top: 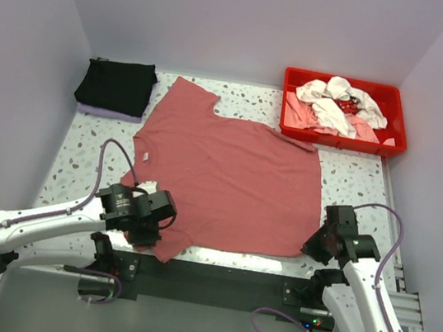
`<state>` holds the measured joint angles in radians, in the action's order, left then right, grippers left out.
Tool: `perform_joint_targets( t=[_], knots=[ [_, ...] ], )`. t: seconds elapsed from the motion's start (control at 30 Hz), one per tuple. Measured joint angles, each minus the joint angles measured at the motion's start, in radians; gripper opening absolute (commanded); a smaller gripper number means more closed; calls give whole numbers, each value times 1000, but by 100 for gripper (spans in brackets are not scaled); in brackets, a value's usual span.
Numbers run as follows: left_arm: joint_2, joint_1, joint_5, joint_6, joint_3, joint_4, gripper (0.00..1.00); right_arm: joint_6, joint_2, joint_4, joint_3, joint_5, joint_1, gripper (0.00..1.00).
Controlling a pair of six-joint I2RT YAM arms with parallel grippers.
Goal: Fold and stack the t-shirts
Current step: Fold the tshirt
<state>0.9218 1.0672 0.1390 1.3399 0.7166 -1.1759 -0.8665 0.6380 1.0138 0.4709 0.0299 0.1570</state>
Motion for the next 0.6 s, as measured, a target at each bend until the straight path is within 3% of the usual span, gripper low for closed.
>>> perform_joint_targets(
  t=[0.2, 0.4, 0.6],
  knots=[
    [95, -23, 91, -41, 90, 4, 0, 36, 65, -21, 24, -2, 0, 1],
    [172, -197, 135, -192, 155, 79, 0, 87, 157, -72, 105, 6, 0, 2],
    [279, -275, 181, -309, 238, 148, 0, 130, 280, -164, 179, 5, 0, 2]
  ],
)
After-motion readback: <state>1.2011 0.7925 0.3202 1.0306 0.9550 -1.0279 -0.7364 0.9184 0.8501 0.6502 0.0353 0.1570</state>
